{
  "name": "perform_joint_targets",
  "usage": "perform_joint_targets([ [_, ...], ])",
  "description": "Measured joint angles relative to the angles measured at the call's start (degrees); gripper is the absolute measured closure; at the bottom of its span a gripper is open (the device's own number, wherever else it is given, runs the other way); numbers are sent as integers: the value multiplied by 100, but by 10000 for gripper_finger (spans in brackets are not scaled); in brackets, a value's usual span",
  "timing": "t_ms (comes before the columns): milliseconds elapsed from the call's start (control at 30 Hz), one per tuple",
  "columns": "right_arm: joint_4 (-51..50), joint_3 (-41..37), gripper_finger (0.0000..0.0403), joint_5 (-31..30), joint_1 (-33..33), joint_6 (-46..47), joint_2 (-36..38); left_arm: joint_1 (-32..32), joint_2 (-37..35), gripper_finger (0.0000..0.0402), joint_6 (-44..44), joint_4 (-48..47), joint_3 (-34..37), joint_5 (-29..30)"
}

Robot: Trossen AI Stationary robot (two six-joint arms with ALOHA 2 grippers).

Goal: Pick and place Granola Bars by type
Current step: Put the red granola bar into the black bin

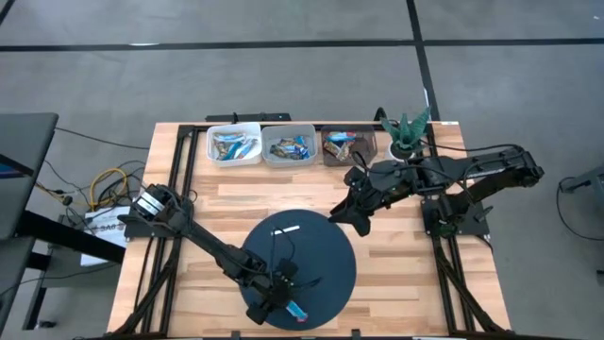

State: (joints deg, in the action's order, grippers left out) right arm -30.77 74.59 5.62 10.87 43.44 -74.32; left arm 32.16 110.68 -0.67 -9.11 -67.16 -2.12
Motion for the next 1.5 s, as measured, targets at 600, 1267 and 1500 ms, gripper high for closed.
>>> perform_joint_targets([
  [600, -14, 0, 267, 6, 0, -37, 0, -57, 272, 320, -276, 25, 2, -51],
  [1267, -858, 2, 267, -806, -734, 426, 125, -2195, -2346, 361, -2152, -1105, 7, 1102],
  [1500, 54, 2, 267, -1787, -1255, 712, 68, -3249, -3131, 364, -2915, -946, 7, 1361],
])
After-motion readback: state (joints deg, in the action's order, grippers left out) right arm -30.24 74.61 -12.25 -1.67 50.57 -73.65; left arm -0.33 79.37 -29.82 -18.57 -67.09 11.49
